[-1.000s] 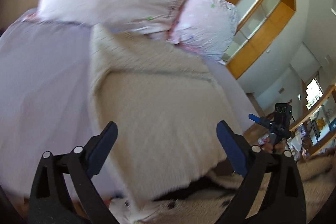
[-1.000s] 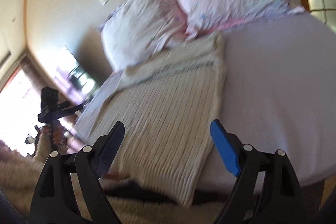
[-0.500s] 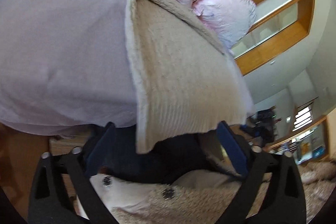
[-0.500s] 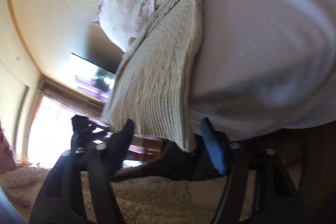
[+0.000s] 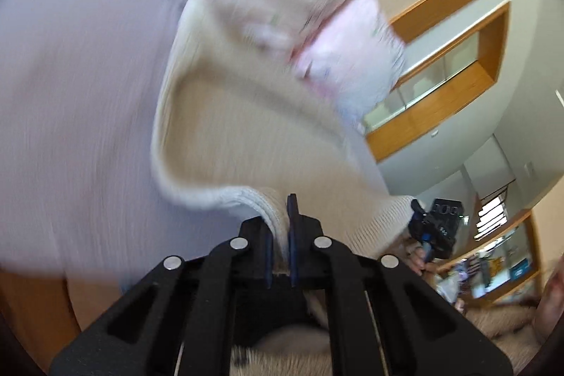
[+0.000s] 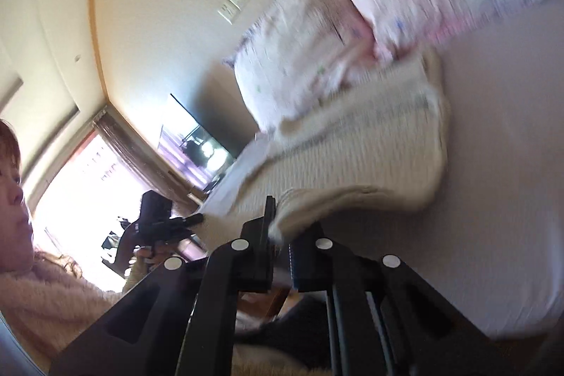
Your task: Fold small clothes
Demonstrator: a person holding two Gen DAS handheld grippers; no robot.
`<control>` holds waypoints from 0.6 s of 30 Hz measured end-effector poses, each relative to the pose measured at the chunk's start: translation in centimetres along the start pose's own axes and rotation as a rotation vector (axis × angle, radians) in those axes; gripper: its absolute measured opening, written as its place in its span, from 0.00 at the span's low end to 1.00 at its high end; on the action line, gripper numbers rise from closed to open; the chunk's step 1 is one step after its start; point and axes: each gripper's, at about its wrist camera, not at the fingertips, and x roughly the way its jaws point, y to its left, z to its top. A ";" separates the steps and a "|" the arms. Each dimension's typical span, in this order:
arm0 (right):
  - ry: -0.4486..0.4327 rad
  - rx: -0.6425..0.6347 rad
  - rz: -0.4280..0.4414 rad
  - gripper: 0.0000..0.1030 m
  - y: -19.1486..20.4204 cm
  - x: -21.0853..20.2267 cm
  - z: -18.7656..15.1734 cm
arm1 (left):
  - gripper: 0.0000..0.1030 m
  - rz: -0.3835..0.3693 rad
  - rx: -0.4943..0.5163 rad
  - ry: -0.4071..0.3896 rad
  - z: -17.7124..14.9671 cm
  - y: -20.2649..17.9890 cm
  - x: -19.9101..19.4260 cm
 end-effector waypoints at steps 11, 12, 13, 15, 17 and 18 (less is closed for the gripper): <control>-0.130 0.131 -0.375 0.05 -10.8 14.1 16.6 | 0.07 0.217 -0.034 -0.147 18.6 1.5 14.3; -0.051 0.181 -0.372 0.05 -11.8 15.0 16.1 | 0.07 0.207 -0.082 -0.109 18.7 2.8 15.7; 0.024 0.228 -0.329 0.05 -12.4 15.4 15.1 | 0.07 0.176 -0.120 -0.081 18.5 3.4 16.4; 0.109 0.198 -0.317 0.10 -11.8 14.9 13.9 | 0.07 0.145 -0.117 -0.069 18.0 3.7 16.4; 0.167 0.134 -0.397 0.31 -10.8 13.3 12.3 | 0.07 0.150 -0.065 -0.072 17.7 3.1 15.7; 0.187 0.128 -0.449 0.42 -10.8 12.6 11.9 | 0.07 0.140 -0.057 -0.077 17.6 2.9 15.2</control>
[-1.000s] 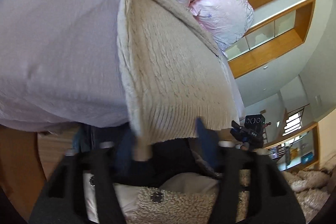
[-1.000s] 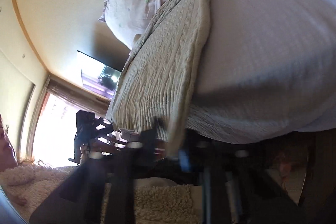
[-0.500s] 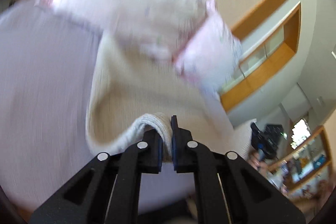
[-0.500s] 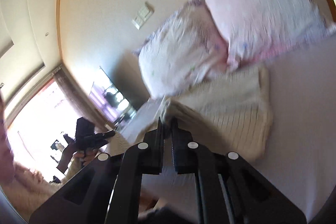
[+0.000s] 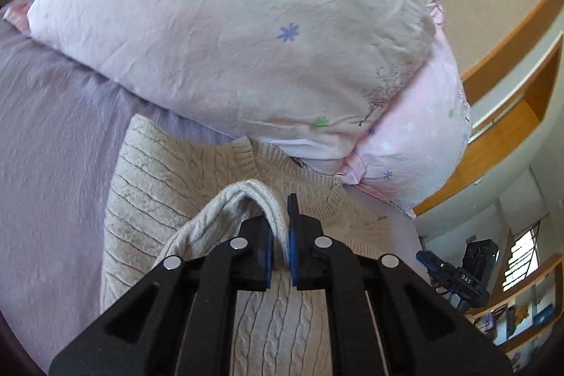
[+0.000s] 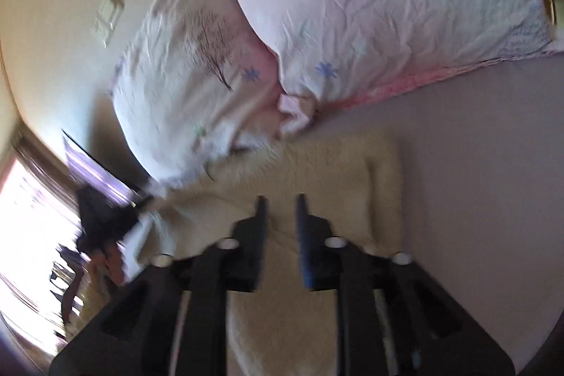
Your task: Fold small clothes
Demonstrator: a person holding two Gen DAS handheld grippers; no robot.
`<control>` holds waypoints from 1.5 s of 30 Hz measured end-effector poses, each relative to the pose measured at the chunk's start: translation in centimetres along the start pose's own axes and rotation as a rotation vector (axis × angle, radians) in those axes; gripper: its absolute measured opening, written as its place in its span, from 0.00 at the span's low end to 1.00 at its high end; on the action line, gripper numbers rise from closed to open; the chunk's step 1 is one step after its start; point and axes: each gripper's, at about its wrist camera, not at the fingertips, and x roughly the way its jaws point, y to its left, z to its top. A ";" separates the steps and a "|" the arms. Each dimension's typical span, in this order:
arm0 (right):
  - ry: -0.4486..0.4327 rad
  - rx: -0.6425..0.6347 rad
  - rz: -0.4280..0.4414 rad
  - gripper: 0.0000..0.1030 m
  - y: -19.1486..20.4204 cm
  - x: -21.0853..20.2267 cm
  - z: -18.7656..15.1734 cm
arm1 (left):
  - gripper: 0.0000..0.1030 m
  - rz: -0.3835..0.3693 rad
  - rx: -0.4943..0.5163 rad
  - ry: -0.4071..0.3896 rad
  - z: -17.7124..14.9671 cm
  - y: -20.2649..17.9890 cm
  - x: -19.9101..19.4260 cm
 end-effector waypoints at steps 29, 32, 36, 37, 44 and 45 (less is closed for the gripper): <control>-0.099 0.019 -0.358 0.10 -0.6 5.9 8.6 | 0.09 0.126 -0.171 -0.075 6.0 3.5 3.6; -0.120 0.069 -0.336 0.27 -0.7 5.5 7.2 | 0.55 0.070 -0.215 -0.030 5.3 4.3 2.7; -0.374 -0.036 -0.191 0.95 1.7 0.8 4.5 | 0.86 0.090 -0.148 -0.102 4.4 4.4 -2.3; -0.402 -0.056 -0.157 0.95 2.0 0.5 4.2 | 0.86 0.097 -0.156 -0.084 4.0 4.9 -3.1; -0.302 0.016 -0.031 0.96 0.0 2.4 3.7 | 0.67 0.134 -0.248 0.105 1.0 8.0 -1.0; -0.298 0.021 -0.024 0.96 0.1 2.3 3.5 | 0.65 0.129 -0.257 0.131 0.9 8.1 -0.6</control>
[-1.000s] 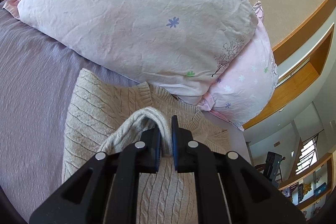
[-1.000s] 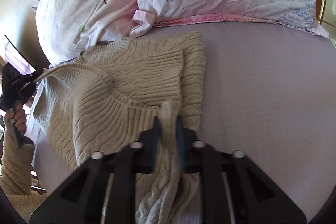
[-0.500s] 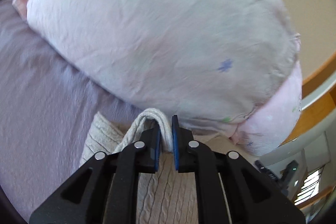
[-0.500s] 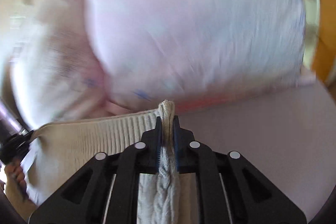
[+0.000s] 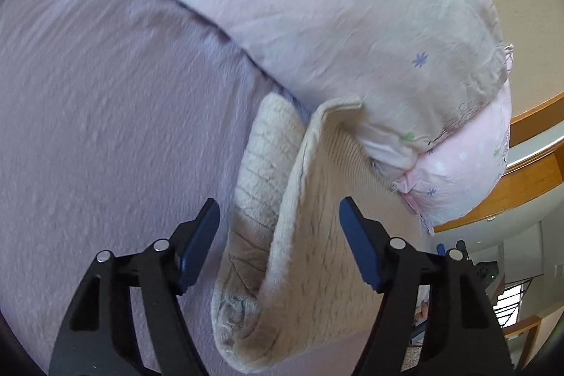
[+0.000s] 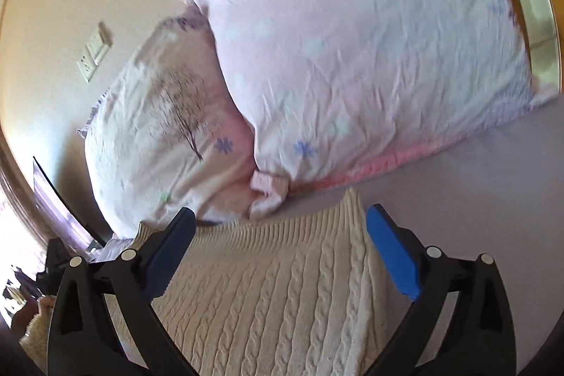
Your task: Fold small clothes
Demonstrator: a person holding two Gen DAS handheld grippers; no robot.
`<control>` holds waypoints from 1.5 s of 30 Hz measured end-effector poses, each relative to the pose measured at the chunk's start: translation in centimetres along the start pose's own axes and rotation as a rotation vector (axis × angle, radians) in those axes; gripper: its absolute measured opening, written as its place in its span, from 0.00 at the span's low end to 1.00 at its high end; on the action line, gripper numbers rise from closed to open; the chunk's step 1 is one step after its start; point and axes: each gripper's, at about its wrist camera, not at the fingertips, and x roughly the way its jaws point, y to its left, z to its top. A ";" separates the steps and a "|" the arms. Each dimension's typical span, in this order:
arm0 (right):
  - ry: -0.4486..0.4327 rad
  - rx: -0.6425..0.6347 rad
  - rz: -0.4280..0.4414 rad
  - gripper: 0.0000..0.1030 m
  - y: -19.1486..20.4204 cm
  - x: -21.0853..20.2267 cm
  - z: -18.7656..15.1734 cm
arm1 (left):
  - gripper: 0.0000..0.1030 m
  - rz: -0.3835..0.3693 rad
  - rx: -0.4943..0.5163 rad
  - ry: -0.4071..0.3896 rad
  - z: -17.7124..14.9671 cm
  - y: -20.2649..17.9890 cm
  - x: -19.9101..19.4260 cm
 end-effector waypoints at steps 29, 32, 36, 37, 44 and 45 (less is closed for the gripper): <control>0.119 0.317 0.180 0.97 -9.9 -2.6 2.3 | 0.77 -0.348 0.229 0.051 -4.2 -22.3 9.6; 0.264 0.297 0.192 0.97 -8.6 0.3 1.2 | 0.77 -0.174 0.229 0.085 -4.4 -18.9 10.4; 0.312 0.227 0.135 0.74 -7.2 1.2 0.3 | 0.77 -0.143 0.213 0.182 -5.9 -16.9 12.6; 0.324 0.221 0.139 0.73 -7.1 1.4 0.2 | 0.77 -0.148 0.217 0.190 -6.0 -16.9 13.0; 0.296 0.147 0.022 0.14 -6.2 2.6 0.1 | 0.79 -0.132 0.269 0.229 -6.8 -17.7 14.8; 0.310 0.153 0.022 0.28 -6.3 2.5 -0.1 | 0.79 -0.132 0.265 0.242 -7.0 -17.8 15.2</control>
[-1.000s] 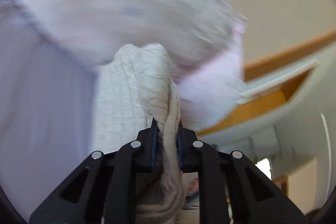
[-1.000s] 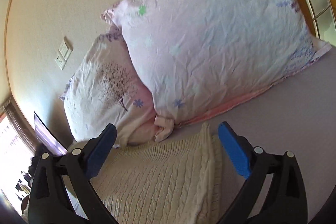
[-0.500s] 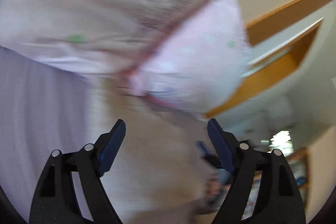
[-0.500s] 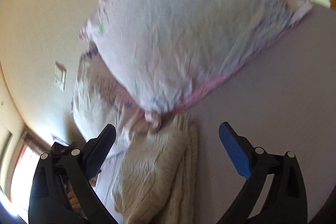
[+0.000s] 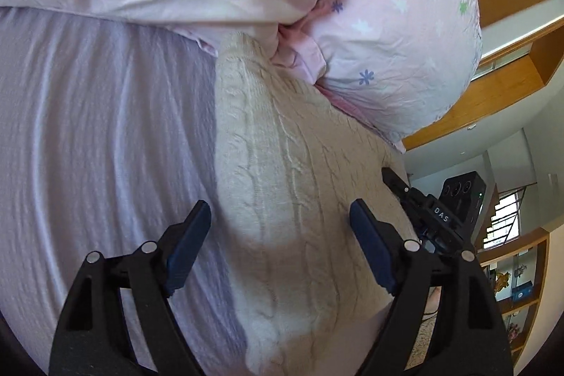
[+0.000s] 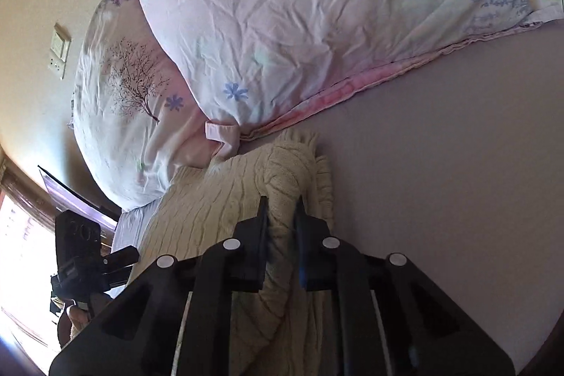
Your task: Fold small clothes
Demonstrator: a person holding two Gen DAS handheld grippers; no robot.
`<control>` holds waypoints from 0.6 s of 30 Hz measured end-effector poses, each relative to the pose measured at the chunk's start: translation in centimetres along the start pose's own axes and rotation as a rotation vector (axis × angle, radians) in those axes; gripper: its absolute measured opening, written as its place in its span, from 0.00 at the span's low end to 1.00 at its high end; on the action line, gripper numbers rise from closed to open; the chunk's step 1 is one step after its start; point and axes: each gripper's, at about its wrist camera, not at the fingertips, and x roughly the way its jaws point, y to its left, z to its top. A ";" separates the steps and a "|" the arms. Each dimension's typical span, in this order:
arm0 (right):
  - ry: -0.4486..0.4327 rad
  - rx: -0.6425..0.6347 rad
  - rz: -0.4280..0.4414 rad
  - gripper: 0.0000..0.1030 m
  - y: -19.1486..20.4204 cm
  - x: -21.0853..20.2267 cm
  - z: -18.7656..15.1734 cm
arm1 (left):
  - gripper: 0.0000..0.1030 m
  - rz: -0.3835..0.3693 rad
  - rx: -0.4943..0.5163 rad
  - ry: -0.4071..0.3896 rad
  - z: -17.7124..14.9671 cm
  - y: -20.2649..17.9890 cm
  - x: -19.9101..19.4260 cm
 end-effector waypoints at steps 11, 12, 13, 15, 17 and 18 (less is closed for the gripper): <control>0.047 0.041 0.124 0.31 1.3 0.7 -1.1 | 0.36 -0.087 0.035 -0.062 -0.1 -0.2 -2.0; 0.054 0.036 0.174 0.30 2.2 1.1 -1.3 | 0.36 -0.087 0.060 -0.072 -0.3 -0.1 -3.6; 0.066 0.014 0.201 0.31 3.4 1.6 -1.7 | 0.36 -0.055 0.096 -0.100 -0.4 0.0 -5.2; 0.082 -0.030 0.163 0.36 5.6 2.7 -2.2 | 0.45 0.087 0.164 -0.156 -0.1 0.6 -8.3; 0.057 -0.068 0.101 0.46 7.2 2.1 -2.6 | 0.50 0.231 0.168 -0.231 -0.1 1.5 -11.0; 0.036 -0.081 0.129 0.56 7.7 1.1 -2.9 | 0.60 0.270 0.165 -0.299 -0.6 2.1 -13.2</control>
